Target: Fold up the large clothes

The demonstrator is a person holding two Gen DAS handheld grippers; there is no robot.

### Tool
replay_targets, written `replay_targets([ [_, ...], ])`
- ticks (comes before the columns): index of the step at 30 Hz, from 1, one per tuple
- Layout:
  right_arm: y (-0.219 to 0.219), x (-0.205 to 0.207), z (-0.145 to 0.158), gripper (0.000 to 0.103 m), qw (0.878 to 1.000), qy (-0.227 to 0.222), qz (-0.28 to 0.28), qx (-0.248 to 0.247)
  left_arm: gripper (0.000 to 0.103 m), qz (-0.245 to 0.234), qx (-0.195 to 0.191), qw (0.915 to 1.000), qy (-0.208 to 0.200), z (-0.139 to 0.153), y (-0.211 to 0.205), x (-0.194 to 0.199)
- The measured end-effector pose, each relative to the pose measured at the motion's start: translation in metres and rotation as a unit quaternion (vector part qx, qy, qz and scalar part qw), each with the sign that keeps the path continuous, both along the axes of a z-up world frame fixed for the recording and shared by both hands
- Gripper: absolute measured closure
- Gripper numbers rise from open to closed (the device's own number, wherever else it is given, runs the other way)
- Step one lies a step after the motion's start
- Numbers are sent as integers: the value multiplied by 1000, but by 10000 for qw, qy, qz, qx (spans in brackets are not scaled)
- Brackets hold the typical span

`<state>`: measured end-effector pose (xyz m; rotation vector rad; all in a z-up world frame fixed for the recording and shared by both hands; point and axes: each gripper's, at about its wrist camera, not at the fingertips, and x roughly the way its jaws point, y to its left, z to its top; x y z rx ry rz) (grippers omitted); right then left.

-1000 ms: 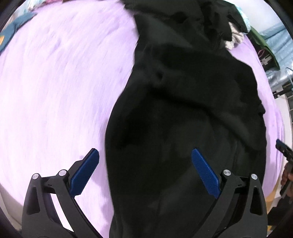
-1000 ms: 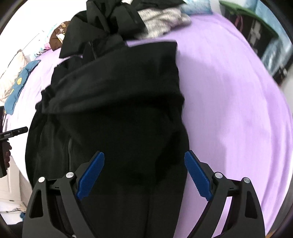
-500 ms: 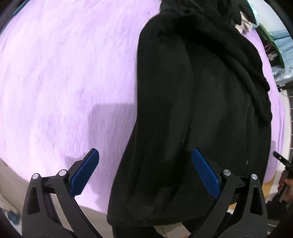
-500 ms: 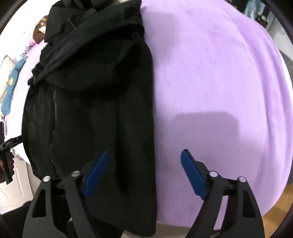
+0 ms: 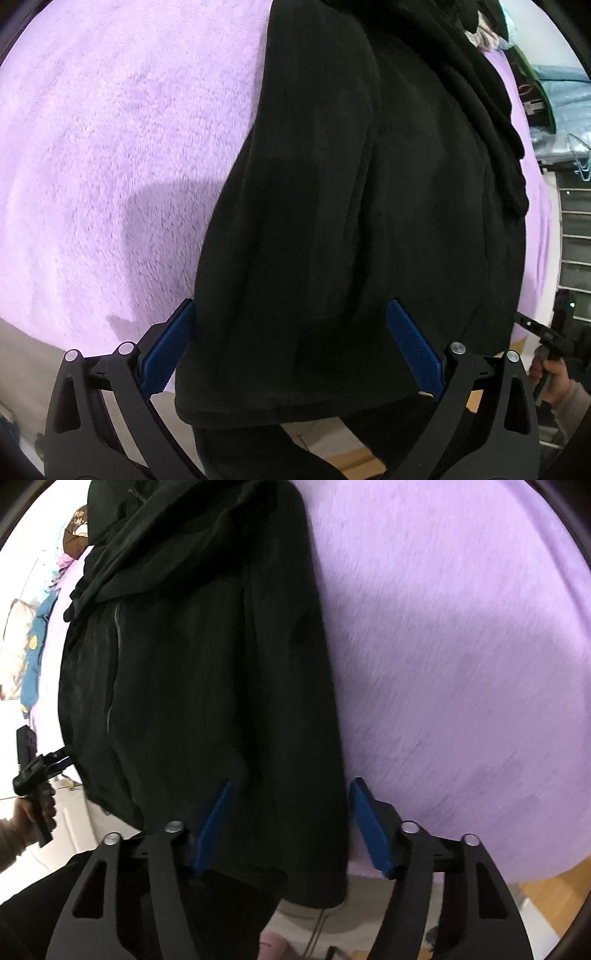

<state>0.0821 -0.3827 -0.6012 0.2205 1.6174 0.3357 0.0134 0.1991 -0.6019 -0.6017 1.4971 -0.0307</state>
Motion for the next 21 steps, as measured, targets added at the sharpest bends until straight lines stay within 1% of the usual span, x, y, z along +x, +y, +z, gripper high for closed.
replay_targets([
  [4, 1, -3, -2, 46, 9998, 75, -151, 136, 6, 72, -99, 9998, 134, -7, 6, -7],
  [7, 3, -4, -7, 63, 9996, 198, -114, 142, 6, -15, -115, 9998, 136, -10, -1, -12],
  [8, 7, -4, -8, 73, 9996, 238, -80, 157, 6, -30, -143, 9998, 136, -11, -1, -12],
  [9, 10, -4, -8, 77, 9996, 257, -14, 150, 7, -60, -139, 9998, 147, -12, -2, -12],
  [10, 11, -3, -6, 78, 9996, 261, 54, 118, 7, -79, -166, 9997, 160, -12, -6, -11],
  [12, 12, -3, -6, 83, 9995, 285, 81, 100, 18, -46, -318, 9992, 230, -13, -4, -12],
  [14, 10, -3, -3, 87, 9995, 303, 61, 116, 26, 28, -380, 9989, 265, -12, 1, -13],
  [16, 12, -3, 2, 88, 9994, 287, 92, 150, 38, 123, -496, 9982, 300, -11, 2, -9],
  [18, 12, -3, 7, 88, 9994, 272, 127, 184, 56, 118, -509, 9980, 363, -9, 3, -11],
  [19, 11, -3, 11, 88, 9994, 253, 143, 200, 62, 105, -513, 9977, 421, -8, 4, -12],
  [20, 11, -3, 15, 89, 9993, 242, 162, 215, 74, 90, -493, 9976, 469, -7, 4, -13],
  [21, 12, -3, 19, 89, 9993, 229, 168, 245, 79, 88, -526, 9973, 505, -5, 6, -13],
])
